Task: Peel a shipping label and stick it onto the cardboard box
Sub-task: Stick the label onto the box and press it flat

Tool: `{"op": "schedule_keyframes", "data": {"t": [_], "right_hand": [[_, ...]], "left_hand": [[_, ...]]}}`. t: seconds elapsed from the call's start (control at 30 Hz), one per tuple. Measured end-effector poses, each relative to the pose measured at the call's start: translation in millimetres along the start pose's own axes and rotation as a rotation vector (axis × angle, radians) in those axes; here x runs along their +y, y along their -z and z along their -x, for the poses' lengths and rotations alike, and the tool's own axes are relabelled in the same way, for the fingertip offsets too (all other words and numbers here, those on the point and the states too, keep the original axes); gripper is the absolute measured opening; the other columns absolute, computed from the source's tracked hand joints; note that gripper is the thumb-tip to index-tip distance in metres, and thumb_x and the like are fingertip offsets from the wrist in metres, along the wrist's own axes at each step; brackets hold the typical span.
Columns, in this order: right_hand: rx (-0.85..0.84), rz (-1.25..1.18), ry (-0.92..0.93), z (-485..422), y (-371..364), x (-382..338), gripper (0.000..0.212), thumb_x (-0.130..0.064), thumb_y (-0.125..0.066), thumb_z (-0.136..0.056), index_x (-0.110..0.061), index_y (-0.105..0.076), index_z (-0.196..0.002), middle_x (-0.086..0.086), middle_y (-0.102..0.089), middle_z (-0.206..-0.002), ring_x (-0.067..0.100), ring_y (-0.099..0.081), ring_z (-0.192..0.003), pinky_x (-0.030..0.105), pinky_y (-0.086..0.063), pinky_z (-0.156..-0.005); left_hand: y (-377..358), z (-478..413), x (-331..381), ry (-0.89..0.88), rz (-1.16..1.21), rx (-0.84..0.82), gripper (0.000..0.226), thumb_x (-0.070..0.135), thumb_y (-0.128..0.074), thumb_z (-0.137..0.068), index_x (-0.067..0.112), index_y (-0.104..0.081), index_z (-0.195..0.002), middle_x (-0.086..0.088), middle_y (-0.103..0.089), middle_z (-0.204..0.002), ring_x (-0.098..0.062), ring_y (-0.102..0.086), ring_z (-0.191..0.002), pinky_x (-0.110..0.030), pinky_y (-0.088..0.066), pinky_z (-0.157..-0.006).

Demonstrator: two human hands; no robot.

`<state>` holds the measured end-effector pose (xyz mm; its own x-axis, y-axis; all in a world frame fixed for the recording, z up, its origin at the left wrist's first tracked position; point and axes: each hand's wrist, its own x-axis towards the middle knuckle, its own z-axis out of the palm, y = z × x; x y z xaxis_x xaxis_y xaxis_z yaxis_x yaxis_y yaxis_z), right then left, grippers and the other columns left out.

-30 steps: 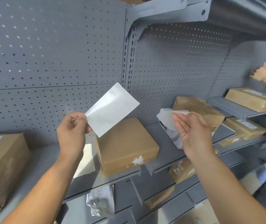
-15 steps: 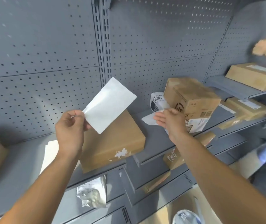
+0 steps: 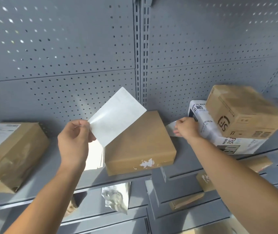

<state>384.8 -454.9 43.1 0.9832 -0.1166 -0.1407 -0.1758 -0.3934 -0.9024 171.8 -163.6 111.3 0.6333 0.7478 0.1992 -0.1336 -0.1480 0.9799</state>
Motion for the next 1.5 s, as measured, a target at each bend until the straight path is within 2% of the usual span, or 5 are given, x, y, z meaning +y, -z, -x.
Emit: {"op": "schedule_keyframes", "data": {"t": [0.33, 0.73, 0.93, 1.27, 1.5], "right_hand": [[0.071, 0.047, 0.04, 10.2, 1.9, -18.7, 0.049, -0.008, -0.051, -0.095, -0.002, -0.049, -0.143, 0.023, -0.076, -0.093, 0.033, -0.072, -0.062, 0.026, -0.052, -0.044], [-0.007, 0.096, 0.792, 148.8, -9.3, -163.6, 0.025, -0.026, -0.074, -0.092, -0.026, -0.073, -0.117, -0.008, -0.073, -0.076, 0.003, -0.066, -0.063, 0.022, -0.053, -0.077], [-0.318, 0.558, 1.005, 200.1, -47.9, -207.9, 0.028, -0.029, -0.071, -0.094, -0.03, -0.073, -0.122, -0.014, -0.069, -0.068, 0.002, -0.063, -0.07, 0.024, -0.051, -0.082], [-0.187, 0.667, 1.181, 210.3, -70.9, -217.0, 0.013, -0.023, -0.065, -0.096, -0.023, -0.072, -0.085, -0.014, -0.051, -0.052, 0.0, -0.046, -0.053, 0.031, -0.052, -0.066], [-0.161, 0.351, 1.242, 203.7, -59.2, -212.2, 0.01, -0.016, -0.069, -0.095, -0.016, -0.079, -0.097, -0.018, -0.07, -0.079, -0.003, -0.064, -0.065, 0.015, -0.05, -0.069]], "left_hand": [[17.8, -1.6, 3.3, -0.039, -0.04, 0.004, 0.008, 0.016, -0.061, -0.093, 0.014, -0.066, -0.086, 0.006, -0.067, -0.057, -0.016, -0.057, -0.055, -0.048, -0.054, -0.073], [35.9, -8.6, 30.2, -0.386, -0.326, -0.085, 0.01, 0.02, -0.062, -0.097, 0.022, -0.066, -0.088, 0.011, -0.072, -0.064, -0.003, -0.07, -0.058, -0.038, -0.058, -0.077], [49.5, -6.3, 37.2, -0.627, -0.399, -0.095, 0.004, 0.018, -0.064, -0.097, 0.016, -0.066, -0.095, 0.007, -0.07, -0.065, -0.02, -0.07, -0.059, -0.042, -0.058, -0.065], [78.7, -16.8, 40.9, -0.802, -0.377, -0.063, 0.023, 0.039, -0.06, -0.095, 0.018, -0.066, -0.101, 0.011, -0.072, -0.075, -0.016, -0.071, -0.064, -0.037, -0.06, -0.064], [79.7, -23.8, 43.9, -0.184, 0.02, -0.162, 0.013, 0.041, -0.06, -0.098, 0.029, -0.061, -0.105, 0.004, -0.077, -0.098, -0.015, -0.072, -0.077, -0.028, -0.054, -0.073]]}}
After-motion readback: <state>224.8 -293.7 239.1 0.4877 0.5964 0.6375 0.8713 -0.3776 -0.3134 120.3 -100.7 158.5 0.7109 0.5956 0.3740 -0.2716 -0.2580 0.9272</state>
